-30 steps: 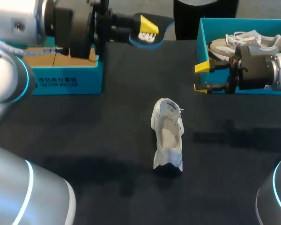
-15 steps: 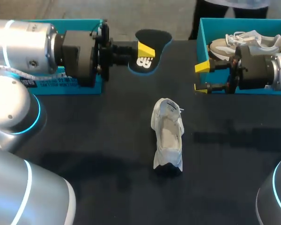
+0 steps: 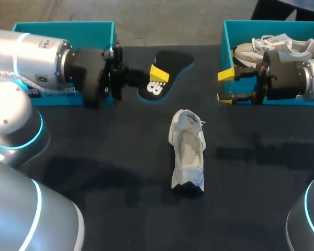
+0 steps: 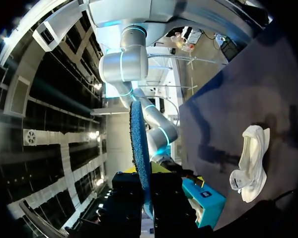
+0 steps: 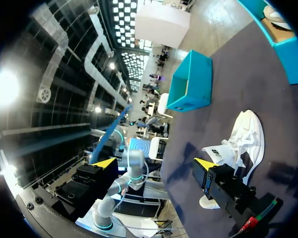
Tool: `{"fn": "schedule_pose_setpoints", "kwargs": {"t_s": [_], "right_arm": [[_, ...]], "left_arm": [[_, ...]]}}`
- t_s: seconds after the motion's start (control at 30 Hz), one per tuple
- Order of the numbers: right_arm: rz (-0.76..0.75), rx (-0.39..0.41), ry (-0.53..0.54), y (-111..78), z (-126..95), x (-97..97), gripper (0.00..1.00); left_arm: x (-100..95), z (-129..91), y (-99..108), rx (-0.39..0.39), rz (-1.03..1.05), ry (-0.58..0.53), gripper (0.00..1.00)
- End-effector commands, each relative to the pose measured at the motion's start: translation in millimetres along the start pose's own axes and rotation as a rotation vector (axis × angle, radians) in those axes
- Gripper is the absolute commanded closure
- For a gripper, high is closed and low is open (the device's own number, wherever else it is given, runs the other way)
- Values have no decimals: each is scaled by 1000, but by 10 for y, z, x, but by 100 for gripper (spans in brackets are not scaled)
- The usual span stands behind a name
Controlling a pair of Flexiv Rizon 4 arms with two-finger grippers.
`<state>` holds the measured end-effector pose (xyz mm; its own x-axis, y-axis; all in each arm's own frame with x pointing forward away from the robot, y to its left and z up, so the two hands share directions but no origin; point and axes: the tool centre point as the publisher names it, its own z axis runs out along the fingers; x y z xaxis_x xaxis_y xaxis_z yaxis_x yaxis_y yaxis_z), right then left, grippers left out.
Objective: Take the shoe out of the shoebox, open the shoe tongue, remove and reinsert the insole, then place the shoe into the shoebox
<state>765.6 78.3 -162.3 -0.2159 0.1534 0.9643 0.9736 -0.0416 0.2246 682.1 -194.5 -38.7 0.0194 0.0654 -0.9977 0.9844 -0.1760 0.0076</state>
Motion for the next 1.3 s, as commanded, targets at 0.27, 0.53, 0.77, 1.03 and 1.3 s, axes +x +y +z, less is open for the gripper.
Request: {"fn": "schedule_pose_setpoints", "kwargs": {"t_s": [0.27,0.53,0.77,1.03,1.3], "right_arm": [[0,-2,-1,-1,15,-7,0],[0,-2,-1,-1,15,-7,0],[0,-2,-1,-1,15,-7,0],[0,-2,-1,-1,15,-7,0],[0,-2,-1,-1,15,-7,0]], "left_arm": [[21,28,30,14,59,15,100],[452,-40,58,-40,120,-99,100],[547,-5,97,-22,202,-145,100],[669,-55,97,-77,314,-114,100],[825,-182,72,-138,352,-43,100]]}}
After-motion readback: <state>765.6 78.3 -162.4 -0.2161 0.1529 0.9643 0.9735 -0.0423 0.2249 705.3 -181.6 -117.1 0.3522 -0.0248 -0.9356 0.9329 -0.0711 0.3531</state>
